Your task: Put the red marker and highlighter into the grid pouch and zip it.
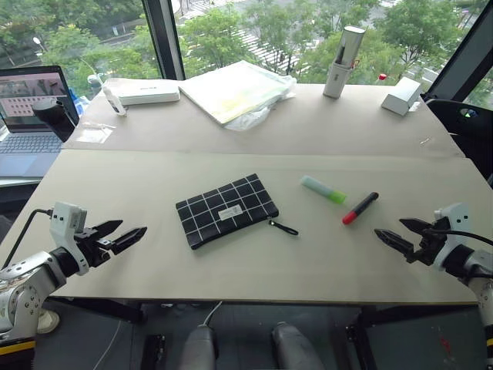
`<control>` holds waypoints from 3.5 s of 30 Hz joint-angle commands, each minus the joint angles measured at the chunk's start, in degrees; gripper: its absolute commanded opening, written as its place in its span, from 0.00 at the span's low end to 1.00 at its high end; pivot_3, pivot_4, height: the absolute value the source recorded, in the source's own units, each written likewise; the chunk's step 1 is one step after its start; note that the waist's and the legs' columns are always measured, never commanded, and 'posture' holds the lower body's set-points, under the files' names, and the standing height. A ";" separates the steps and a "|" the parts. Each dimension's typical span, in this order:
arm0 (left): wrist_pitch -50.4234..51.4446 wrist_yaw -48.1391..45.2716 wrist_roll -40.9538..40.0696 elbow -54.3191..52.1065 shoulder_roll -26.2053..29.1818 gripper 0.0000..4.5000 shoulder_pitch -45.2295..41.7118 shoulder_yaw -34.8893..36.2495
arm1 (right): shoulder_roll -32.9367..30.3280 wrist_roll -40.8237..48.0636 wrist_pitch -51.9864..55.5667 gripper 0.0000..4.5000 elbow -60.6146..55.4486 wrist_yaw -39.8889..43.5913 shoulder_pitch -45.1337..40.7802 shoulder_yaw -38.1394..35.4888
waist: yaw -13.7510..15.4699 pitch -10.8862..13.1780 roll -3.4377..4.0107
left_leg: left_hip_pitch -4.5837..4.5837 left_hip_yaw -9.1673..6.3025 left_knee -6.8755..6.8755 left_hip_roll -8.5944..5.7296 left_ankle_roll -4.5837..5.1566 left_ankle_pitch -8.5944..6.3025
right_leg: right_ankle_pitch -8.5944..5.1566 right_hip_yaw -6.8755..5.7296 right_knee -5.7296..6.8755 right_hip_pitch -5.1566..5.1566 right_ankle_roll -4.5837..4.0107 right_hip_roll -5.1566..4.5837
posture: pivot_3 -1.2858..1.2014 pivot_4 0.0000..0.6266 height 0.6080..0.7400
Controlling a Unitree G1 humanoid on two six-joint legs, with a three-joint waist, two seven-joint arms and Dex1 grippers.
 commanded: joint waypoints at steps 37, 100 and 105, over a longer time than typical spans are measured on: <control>-68.45 -26.58 31.33 32.86 1.74 1.00 -19.38 -27.11 | 19.48 -9.06 11.07 0.00 -10.33 -13.79 -29.67 29.43 | 1.33 -0.01 0.01 | -0.41 0.02 0.33 0.03 0.01 0.01 | 0.12 0.00 0.59 -0.54 -0.21 0.07 | 0.52 0.24 0.98; -64.11 -14.01 32.18 29.28 -10.50 0.00 -28.91 -34.82 | 23.66 -21.94 0.32 0.32 6.48 -12.28 -36.63 29.92 | 2.39 -0.02 0.02 | -0.38 0.00 0.56 0.01 0.01 0.02 | 0.11 -0.02 0.85 -0.51 -0.19 0.09 | 0.52 0.24 0.98; -57.74 -12.07 30.02 25.65 -11.14 0.00 -28.03 -32.74 | 21.80 -11.78 6.39 0.69 0.87 -6.68 -35.79 21.54 | 2.21 -0.01 0.02 | -0.44 -0.04 0.55 0.02 0.01 0.02 | 0.11 -0.04 0.87 -0.56 -0.20 0.10 | 0.52 0.24 0.98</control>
